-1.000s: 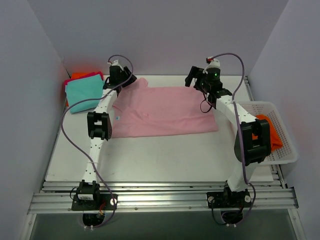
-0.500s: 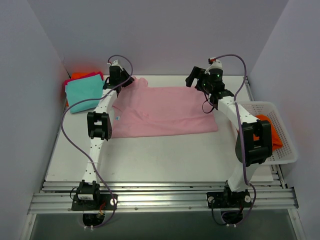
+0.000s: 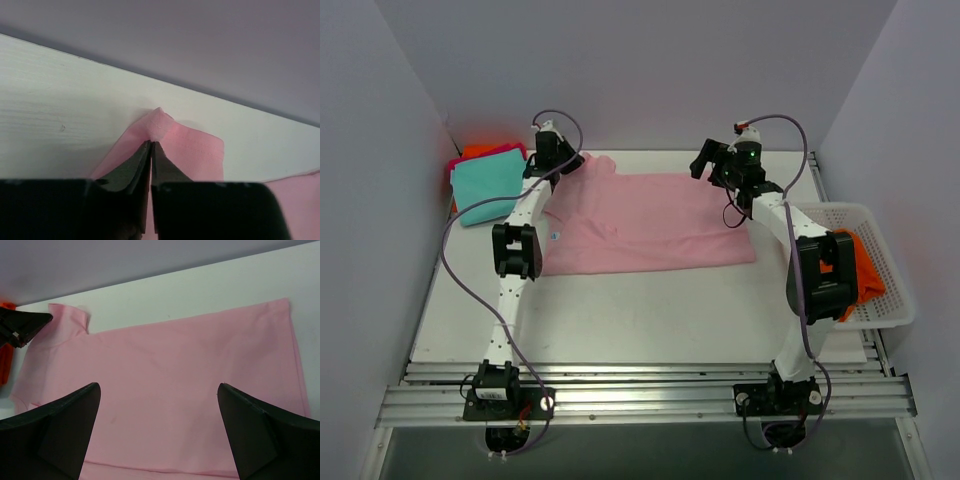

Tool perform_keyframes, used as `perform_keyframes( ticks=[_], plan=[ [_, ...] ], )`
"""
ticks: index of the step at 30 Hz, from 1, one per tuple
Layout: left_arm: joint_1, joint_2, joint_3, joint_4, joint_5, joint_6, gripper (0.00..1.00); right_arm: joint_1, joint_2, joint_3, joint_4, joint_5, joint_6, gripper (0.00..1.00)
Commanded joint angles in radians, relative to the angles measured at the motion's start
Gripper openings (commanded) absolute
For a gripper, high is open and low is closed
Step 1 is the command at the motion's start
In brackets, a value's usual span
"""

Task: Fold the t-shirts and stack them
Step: Grap the side of the flattened tshirt furthest away from the robot with both arms

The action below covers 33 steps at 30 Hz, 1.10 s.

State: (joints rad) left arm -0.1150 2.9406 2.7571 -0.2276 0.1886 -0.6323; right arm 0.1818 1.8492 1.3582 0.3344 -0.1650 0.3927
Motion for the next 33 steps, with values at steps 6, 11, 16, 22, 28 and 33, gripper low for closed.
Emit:
perform_keyframes(
  ticks=[6,11,16,22,28,33],
  plan=[
    [-0.011,-0.032,0.045,-0.054,-0.063,0.075,0.73,-0.011,-0.010,0.018,0.038,-0.022,0.009,1.00],
    [-0.055,-0.066,0.049,-0.139,-0.132,0.163,0.80,-0.024,-0.015,0.015,0.052,-0.063,0.023,1.00],
    [-0.058,-0.044,0.097,-0.205,-0.159,0.174,0.81,-0.038,-0.047,-0.010,0.069,-0.094,0.041,1.00],
    [-0.078,-0.085,0.054,-0.160,-0.239,0.265,0.80,-0.042,-0.091,-0.036,0.089,-0.108,0.048,1.00],
    [-0.064,-0.100,0.049,-0.150,-0.302,0.333,0.81,-0.045,-0.077,-0.034,0.100,-0.133,0.057,1.00],
    [-0.052,-0.081,0.088,-0.142,-0.336,0.398,0.82,-0.045,-0.068,-0.030,0.109,-0.143,0.064,1.00]
  ],
)
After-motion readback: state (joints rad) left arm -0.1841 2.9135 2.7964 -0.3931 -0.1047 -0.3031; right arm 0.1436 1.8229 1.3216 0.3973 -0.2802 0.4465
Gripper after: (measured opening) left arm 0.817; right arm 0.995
